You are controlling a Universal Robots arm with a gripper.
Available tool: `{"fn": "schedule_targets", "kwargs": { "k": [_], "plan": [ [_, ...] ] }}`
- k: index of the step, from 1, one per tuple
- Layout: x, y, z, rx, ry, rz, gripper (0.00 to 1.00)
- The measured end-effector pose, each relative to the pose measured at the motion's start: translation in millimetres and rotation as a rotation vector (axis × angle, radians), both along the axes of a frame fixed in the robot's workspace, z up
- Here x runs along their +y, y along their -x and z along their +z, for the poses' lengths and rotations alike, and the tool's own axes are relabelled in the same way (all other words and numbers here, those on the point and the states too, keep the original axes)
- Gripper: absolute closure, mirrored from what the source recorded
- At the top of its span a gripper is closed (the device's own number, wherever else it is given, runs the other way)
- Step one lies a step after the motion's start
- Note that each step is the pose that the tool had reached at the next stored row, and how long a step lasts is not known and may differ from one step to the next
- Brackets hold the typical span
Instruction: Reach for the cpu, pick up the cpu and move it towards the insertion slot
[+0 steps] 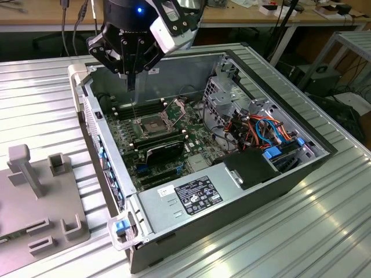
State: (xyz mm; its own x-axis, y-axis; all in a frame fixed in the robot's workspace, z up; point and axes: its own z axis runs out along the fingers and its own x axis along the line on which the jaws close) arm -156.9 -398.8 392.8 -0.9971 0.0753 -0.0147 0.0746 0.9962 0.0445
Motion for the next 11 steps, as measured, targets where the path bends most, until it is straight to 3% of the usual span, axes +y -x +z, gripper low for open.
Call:
{"fn": "schedule_targets", "kwargs": {
  "k": [11],
  "plan": [
    [0.0, 10.4, -0.1, 0.0007, 0.0001, 0.000, 0.89]
  ]
}}
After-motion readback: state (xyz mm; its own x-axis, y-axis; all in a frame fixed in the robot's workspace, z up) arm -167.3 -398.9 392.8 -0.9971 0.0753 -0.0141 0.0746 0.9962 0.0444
